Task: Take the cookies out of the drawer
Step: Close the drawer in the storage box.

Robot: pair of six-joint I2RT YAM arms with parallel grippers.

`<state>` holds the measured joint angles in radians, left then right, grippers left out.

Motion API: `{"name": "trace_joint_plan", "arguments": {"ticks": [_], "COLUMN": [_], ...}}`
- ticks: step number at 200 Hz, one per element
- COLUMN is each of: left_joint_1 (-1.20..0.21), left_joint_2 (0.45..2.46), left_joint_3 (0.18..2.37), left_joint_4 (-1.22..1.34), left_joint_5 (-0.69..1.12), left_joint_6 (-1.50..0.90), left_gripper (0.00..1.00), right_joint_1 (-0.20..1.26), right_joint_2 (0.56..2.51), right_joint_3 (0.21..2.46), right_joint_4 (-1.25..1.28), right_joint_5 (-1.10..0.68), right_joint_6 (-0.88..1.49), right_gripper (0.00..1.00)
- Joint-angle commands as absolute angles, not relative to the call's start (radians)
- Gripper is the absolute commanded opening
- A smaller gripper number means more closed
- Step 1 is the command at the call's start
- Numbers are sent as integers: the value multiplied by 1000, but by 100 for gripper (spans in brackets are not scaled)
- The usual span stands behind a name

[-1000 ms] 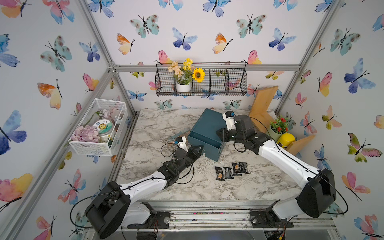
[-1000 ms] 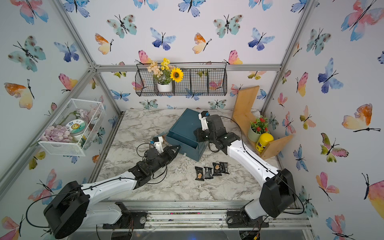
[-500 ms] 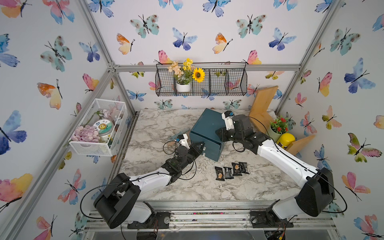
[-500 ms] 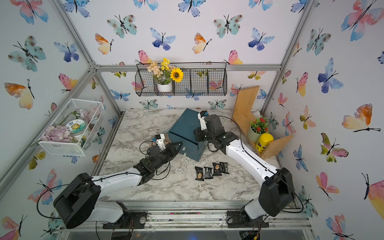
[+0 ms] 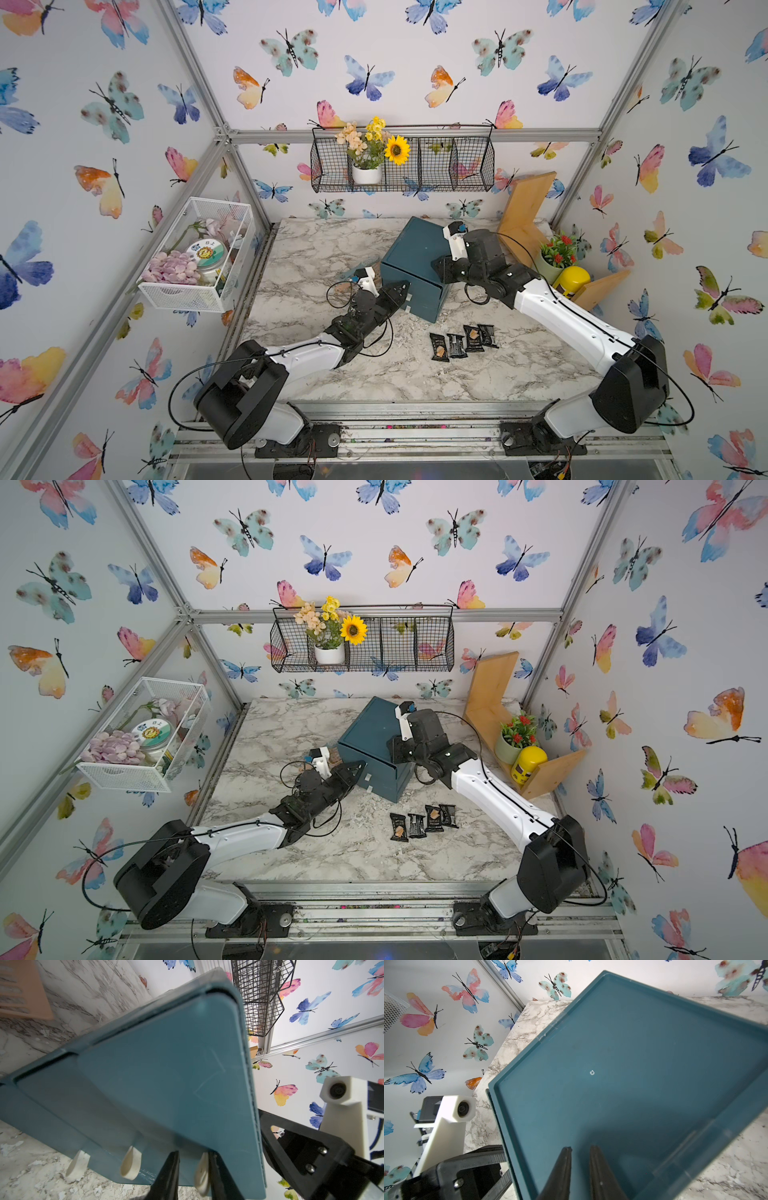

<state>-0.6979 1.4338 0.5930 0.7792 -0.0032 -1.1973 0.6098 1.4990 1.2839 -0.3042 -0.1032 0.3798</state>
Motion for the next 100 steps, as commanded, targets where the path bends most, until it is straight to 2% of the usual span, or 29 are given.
{"name": "trace_joint_plan", "arguments": {"ticks": [1, 100], "left_joint_1": [-688, -681], "left_joint_2": [1457, 1491], "left_joint_3": [622, 647], "left_joint_4": [784, 787], "left_joint_5": [18, 61], "left_joint_6": [-1191, -1196], "left_gripper": [39, 43], "right_joint_1": [617, 618], "right_joint_2": [1532, 1534], "right_joint_3": [1278, 1295], "right_joint_4": [-420, -430], "right_joint_5": [-71, -71], "right_joint_6": [373, 370], "right_gripper": [21, 21]}}
